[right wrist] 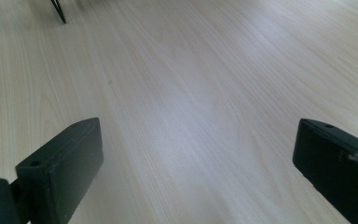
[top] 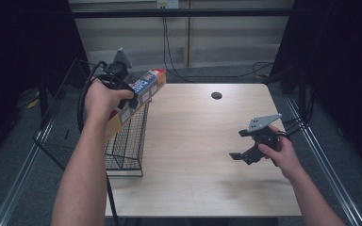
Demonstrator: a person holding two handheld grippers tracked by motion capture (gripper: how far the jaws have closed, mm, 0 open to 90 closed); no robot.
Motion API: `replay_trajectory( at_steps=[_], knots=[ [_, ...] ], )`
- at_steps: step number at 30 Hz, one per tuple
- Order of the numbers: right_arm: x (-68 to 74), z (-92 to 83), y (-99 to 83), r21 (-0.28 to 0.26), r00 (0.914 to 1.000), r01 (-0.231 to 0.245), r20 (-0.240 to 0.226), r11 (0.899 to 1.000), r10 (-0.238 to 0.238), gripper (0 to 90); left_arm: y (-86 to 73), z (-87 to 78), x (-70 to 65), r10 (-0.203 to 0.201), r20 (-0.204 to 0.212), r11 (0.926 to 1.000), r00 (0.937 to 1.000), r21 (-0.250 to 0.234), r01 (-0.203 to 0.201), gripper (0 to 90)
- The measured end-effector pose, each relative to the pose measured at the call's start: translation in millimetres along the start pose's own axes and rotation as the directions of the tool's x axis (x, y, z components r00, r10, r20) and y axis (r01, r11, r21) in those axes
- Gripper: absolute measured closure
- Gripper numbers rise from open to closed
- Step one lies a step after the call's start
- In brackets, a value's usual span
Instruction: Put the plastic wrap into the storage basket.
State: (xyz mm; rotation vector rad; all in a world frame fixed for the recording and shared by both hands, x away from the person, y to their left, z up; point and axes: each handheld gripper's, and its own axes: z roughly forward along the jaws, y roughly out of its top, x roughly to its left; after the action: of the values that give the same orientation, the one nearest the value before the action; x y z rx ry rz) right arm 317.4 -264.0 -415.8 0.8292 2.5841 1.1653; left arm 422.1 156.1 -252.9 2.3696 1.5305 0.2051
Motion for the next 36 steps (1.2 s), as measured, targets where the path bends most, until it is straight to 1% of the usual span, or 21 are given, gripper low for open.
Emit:
replay_trajectory(
  at_steps=[1,2,3,6,7,9,10,11,12,14,17,19,21,25,27,28,29,30,32,35,36],
  knots=[
    [-0.3,0.2,-0.2,0.0,1.0,-0.001,0.001,1.0,0.001,1.5,-0.5,-0.9,-0.3,-0.027,0.001,0.9996,0.9996,-0.004,0.027,43.8],
    [-0.3,0.3,-0.5,0.001,1.0,-0.001,0.003,1.0,0.001,1.5,-0.5,-2.6,2.0,-0.02,-0.007,0.9998,0.9998,0.003,0.02,43.8],
    [-0.5,0.5,-0.7,0.0,1.0,0.0,0.002,1.0,0.0,1.5,-0.6,-2.6,2.9,-0.026,-0.01,0.9996,0.9996,-0.014,0.026,43.8],
    [-0.3,0.7,-0.7,0.0,1.0,-0.001,0.002,1.0,0.001,1.5,-1.4,-6.0,7.0,-0.041,-0.016,0.9991,0.999,-0.011,0.04,43.8],
    [-0.2,0.8,-0.6,0.001,1.0,0.0,0.002,1.0,0.0,1.5,-1.9,-6.2,8.1,-0.049,-0.022,0.9986,0.9986,-0.021,0.049,43.8],
    [0.1,0.8,-0.4,-0.002,1.0,-0.001,0.001,1.0,0.001,1.5,-2.4,-8.0,11.1,-0.065,-0.026,0.9978,0.9976,-0.017,0.064,43.8],
    [0.2,1.0,-0.2,-0.002,1.0,0.003,0.001,1.0,-0.003,1.5,-2.7,-9.2,13.3,-0.06,-0.031,0.9981,0.9977,-0.012,0.06,43.8],
    [0.3,0.6,0.0,-0.002,1.0,0.001,0.0,1.0,-0.001,1.5,-3.4,-9.4,14.0,-0.075,-0.04,0.9971,0.9964,-0.021,0.074,43.8],
    [0.1,0.4,0.0,-0.004,1.0,0.004,-0.002,1.0,-0.004,1.5,-3.8,-10.6,16.2,-0.077,-0.04,0.9969,0.9962,-0.019,0.077,43.8],
    [-0.3,-0.4,0.1,-0.006,1.0,-0.001,-0.003,1.0,0.001,1.5,-5.3,-12.0,20.2,-0.101,-0.035,0.9945,0.9942,-0.028,0.1,43.8],
    [-0.4,-0.9,0.0,-0.006,0.9999,0.0,0.013,1.0,0.0,1.5,-7.2,-14.3,25.4,-0.121,-0.056,0.9923,0.9911,-0.033,0.119,43.8],
    [-1.2,-1.2,-0.1,-0.007,1.0,-0.005,0.007,1.0,0.005,1.5,-8.7,-15.8,29.2,-0.142,-0.059,0.9894,0.9882,-0.04,0.139,43.8],
    [-1.4,-1.1,-0.4,-0.005,1.0,-0.001,0.006,1.0,0.001,1.5,-9.7,-17.4,31.9,-0.152,-0.076,0.9879,0.9855,-0.044,0.149,43.8],
    [-0.6,-0.1,-0.3,-0.005,1.0,0.003,0.003,1.0,-0.003,1.5,-12.0,-19.3,36.9,-0.189,-0.1,0.9809,0.9768,-0.063,0.184,43.8],
    [-0.3,0.0,-0.3,-0.006,1.0,0.002,0.003,1.0,-0.002,1.5,-12.9,-20.3,39.3,-0.2,-0.112,0.979,0.9734,-0.065,0.193,43.8],
    [-0.1,-0.1,-0.1,-0.004,1.0,0.003,0.001,1.0,-0.003,1.5,-13.7,-20.8,40.2,-0.217,-0.108,0.9754,0.9702,-0.064,0.211,43.8],
    [-0.3,-0.3,0.0,-0.006,1.0,0.003,-0.003,1.0,-0.003,1.5,-14.4,-21.3,42.2,-0.22,-0.113,0.9747,0.9689,-0.067,0.213,43.7],
    [-0.4,-0.6,0.1,-0.007,1.0,0.003,0.004,1.0,-0.003,1.5,-15.0,-21.8,43.7,-0.224,-0.119,0.9738,0.9674,-0.069,0.217,43.8],
    [-0.3,-0.9,0.2,-0.009,1.0,0.001,0.004,1.0,-0.001,1.5,-16.7,-22.5,46.4,-0.252,-0.13,0.9667,0.9591,-0.082,0.243,43.7],
    [-1.3,-1.1,-0.6,-0.009,1.0,0.0,-0.002,1.0,0.0,1.5,-19.0,-25.1,51.4,-0.277,-0.141,0.9598,0.9505,-0.086,0.267,43.7],
    [-1.8,-1.0,-1.1,-0.01,1.0,0.0,0.002,1.0,0.0,1.5,-19.8,-26.0,52.5,-0.28,-0.144,0.959,0.949,-0.084,0.271,43.7]
  ],
)
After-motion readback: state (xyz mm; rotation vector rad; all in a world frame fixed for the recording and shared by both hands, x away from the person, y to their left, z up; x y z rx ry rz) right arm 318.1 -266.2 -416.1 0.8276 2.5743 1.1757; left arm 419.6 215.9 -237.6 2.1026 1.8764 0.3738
